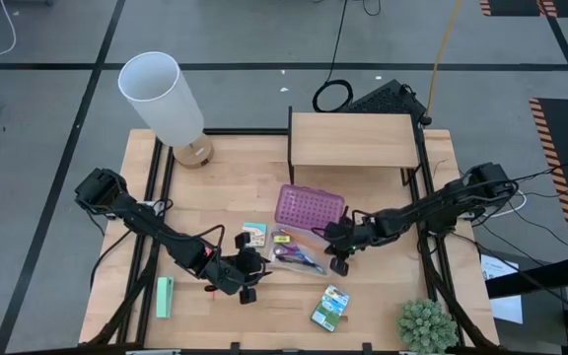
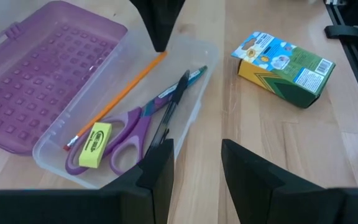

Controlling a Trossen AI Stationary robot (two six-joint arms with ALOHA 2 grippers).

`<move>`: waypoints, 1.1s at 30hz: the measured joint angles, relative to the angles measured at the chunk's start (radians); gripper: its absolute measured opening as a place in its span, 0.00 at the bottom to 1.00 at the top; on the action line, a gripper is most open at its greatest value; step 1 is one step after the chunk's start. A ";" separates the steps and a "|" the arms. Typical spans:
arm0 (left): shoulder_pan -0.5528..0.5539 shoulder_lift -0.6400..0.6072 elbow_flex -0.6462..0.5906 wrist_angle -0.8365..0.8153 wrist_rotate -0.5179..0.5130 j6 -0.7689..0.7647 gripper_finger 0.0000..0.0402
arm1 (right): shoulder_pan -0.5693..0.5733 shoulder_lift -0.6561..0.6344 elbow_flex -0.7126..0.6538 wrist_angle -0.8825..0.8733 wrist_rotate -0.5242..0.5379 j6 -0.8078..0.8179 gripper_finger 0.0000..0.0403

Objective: Pack school essentials
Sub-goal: Put the orange pencil into the purple supply box

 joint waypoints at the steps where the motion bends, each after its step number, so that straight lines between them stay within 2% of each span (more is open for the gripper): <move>1: 0.000 0.000 0.000 0.002 0.000 0.001 0.34 | 0.000 0.000 -0.001 0.011 -0.001 -0.011 0.00; 7: 0.000 0.000 0.000 0.002 0.000 0.006 0.34 | -0.002 0.000 -0.002 0.022 0.013 -0.026 0.00; 10: 0.000 0.000 0.000 0.003 0.000 0.007 0.34 | -0.010 0.000 0.004 0.026 0.048 0.042 0.00; 16: 0.013 0.000 0.000 0.017 0.000 0.013 0.34 | -0.004 0.023 0.110 -0.128 0.077 0.075 0.00; 27: 0.031 0.000 0.000 0.020 0.000 0.014 0.34 | -0.011 0.233 0.276 -0.295 0.021 0.047 0.00; 33: 0.031 0.000 0.000 0.020 0.001 0.027 0.34 | -0.011 0.280 0.351 -0.319 0.029 -0.011 0.00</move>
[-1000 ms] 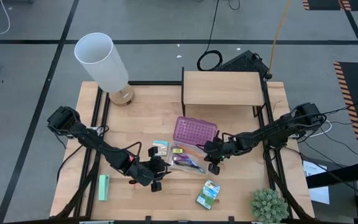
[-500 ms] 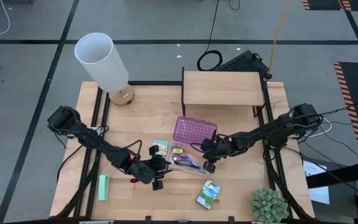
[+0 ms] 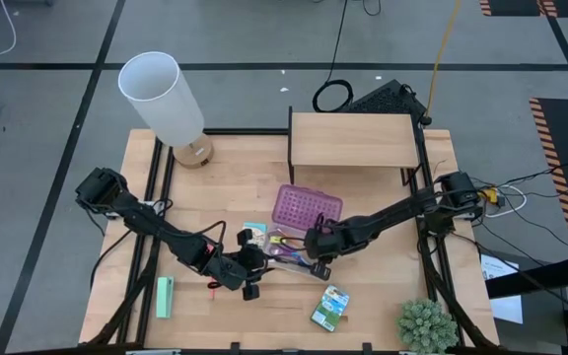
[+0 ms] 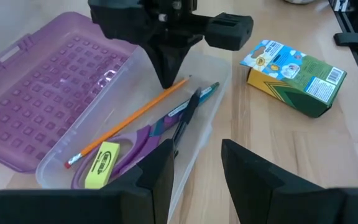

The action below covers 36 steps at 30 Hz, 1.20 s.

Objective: Pack school essentials
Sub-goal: Put the orange pencil into the purple supply box, then put the pink pencil into the purple supply box

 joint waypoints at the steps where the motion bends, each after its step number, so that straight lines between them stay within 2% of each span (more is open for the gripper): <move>1: 0.000 0.000 0.000 0.000 0.000 0.000 0.34 | 0.000 0.000 0.007 -0.002 0.003 -0.008 0.00; 11: -0.005 0.000 0.000 -0.016 0.002 0.000 0.34 | 0.024 -0.083 0.021 -0.112 0.106 -0.012 0.00; 16: -0.016 -0.011 0.000 -0.136 0.063 -0.049 0.34 | 0.066 -0.162 0.021 -0.120 0.112 -0.031 0.00; 24: -0.101 -0.021 0.001 -0.447 0.170 -0.277 0.34 | 0.173 -0.282 0.019 -0.116 0.292 -0.122 0.00; 27: -0.142 -0.021 0.001 -0.575 0.194 -0.399 0.34 | 0.201 -0.301 0.018 -0.116 0.323 -0.141 0.00; 31: -0.184 -0.021 0.001 -0.701 0.188 -0.601 0.34 | 0.221 -0.313 0.017 -0.118 0.350 -0.152 0.00; 36: -0.209 -0.021 0.000 -0.787 0.188 -0.952 0.34 | 0.223 -0.313 0.017 -0.117 0.368 -0.165 0.00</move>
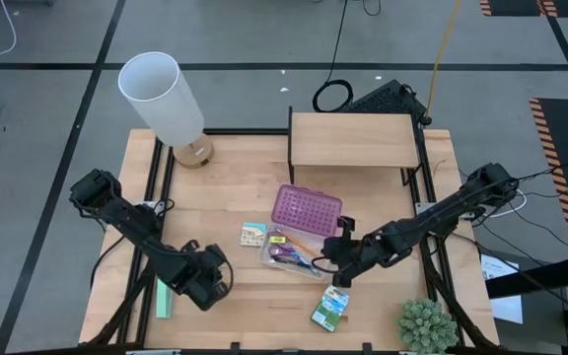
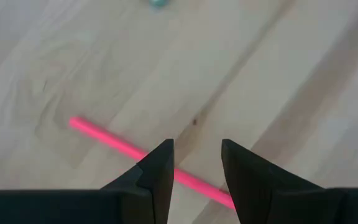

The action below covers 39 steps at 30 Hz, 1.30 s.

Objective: Pack school essentials
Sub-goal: Put the pink pencil into the purple supply box

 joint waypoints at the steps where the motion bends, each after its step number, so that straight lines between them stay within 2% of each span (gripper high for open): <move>1: -0.003 0.000 0.000 -0.010 0.002 -0.052 0.34 | 0.000 0.000 0.000 0.000 0.000 0.000 0.00; 6: -0.017 0.000 0.000 -0.047 0.023 -0.227 0.36 | 0.001 0.000 -0.001 0.000 -0.002 -0.004 0.00; 11: -0.014 0.002 0.000 -0.073 0.052 -0.355 0.47 | 0.001 0.000 -0.001 0.000 -0.003 -0.011 0.00; 18: -0.012 0.021 -0.001 -0.078 0.021 -0.510 0.57 | 0.001 0.000 -0.001 0.000 -0.004 -0.019 0.00; 26: -0.012 0.086 -0.001 -0.091 0.045 -0.646 0.58 | 0.001 0.000 -0.004 0.005 -0.004 -0.019 0.00; 36: -0.009 0.136 -0.001 -0.074 0.090 -0.672 0.58 | 0.001 0.000 -0.065 0.058 -0.005 -0.036 0.00; 39: -0.008 0.136 -0.001 -0.069 0.091 -0.674 0.55 | 0.001 0.000 -0.067 0.066 -0.005 -0.041 0.00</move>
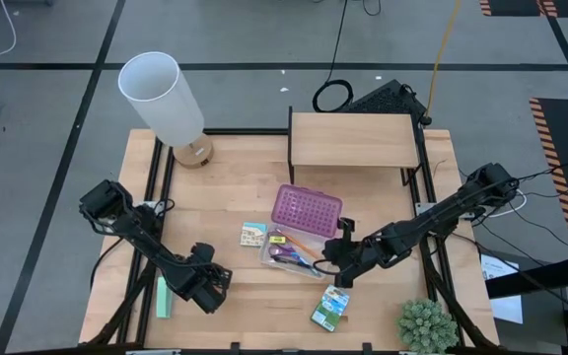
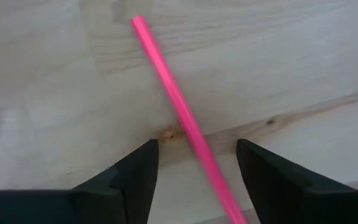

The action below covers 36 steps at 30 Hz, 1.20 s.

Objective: Pack school essentials
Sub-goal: Put the pink pencil into the purple supply box

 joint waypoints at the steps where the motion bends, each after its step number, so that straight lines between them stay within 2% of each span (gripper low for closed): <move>1: 0.000 0.000 0.000 0.001 0.000 0.000 0.53 | 0.000 0.000 0.000 0.002 0.000 -0.001 0.00; 11: 0.000 0.000 0.000 0.000 -0.012 0.013 0.29 | 0.000 0.000 0.000 0.003 0.000 -0.001 0.00; 15: 0.000 0.000 0.000 0.002 -0.016 0.079 0.23 | 0.000 0.000 0.000 0.003 0.000 -0.001 0.00; 29: 0.000 -0.003 0.001 0.043 -0.023 0.272 0.04 | 0.000 0.000 0.000 0.012 -0.001 0.000 0.00; 36: -0.001 -0.004 0.002 0.043 -0.044 0.278 0.03 | 0.000 0.000 0.000 0.014 -0.001 0.000 0.00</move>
